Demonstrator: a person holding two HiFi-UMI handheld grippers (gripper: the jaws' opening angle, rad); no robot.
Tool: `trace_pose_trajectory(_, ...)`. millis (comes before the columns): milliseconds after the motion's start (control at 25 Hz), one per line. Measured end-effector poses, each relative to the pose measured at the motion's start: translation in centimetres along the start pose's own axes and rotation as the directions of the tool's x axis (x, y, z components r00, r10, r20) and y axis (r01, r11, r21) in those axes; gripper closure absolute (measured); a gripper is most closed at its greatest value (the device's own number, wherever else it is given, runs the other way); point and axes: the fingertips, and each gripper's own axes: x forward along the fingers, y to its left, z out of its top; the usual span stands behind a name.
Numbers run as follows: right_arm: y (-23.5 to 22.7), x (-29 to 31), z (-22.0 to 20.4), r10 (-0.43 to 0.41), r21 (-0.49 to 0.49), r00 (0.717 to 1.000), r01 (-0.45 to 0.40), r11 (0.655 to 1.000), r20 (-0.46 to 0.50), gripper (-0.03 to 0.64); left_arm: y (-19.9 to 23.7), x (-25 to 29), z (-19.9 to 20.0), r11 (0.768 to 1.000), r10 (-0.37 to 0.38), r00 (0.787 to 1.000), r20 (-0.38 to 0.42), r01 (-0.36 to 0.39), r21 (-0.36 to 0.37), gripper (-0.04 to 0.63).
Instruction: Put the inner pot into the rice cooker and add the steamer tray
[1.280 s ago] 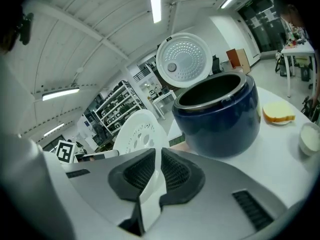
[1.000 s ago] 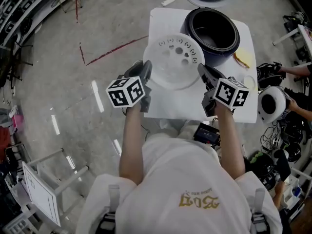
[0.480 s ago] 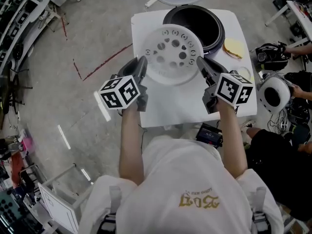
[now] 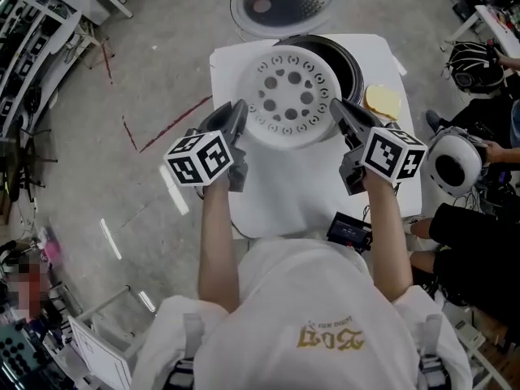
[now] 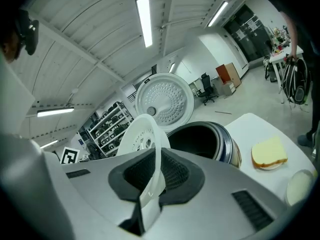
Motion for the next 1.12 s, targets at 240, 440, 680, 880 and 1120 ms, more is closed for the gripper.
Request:
trace_pose_trajectory(240,-2.4,0.8,3.6,0.004,-0.010,1.000,-0.004,1.000,-0.002,0.572,-1.3,3.6,1.6,1.000,-0.007,1.000,-0.014,0.007,-0.009,0.525)
trace_pose_trajectory(440,-4.1,1.6,5.4,0.026,0.009,1.000,-0.026,1.000,0.000,0.565,-1.7,6.1,1.9,0.999,-0.017,0.999,-0.032,0.016,-0.032,0.509)
trace_pose_trajectory(680,-6.4,2.2,4.6,0.039,0.021,0.999,-0.039,0.999,-0.014,0.572,-1.6,7.2,0.3,0.999,0.006,1.000,-0.030,-0.008,-0.041,0.517)
trace_pose_trajectory(880,-8.0,3.0,4.5,0.031,0.021,0.998,-0.030,0.999,-0.048,0.572,-1.6,8.2,-0.2,0.999,0.052,0.997,-0.060,-0.052,-0.003,0.512)
trace_pose_trajectory(1120,-9.0,3.9,3.7,-0.066,-0.159,0.995,0.054,0.986,-0.071,0.557,-1.4,8.6,-0.9,0.993,0.094,0.992,-0.082,-0.088,0.072,0.506)
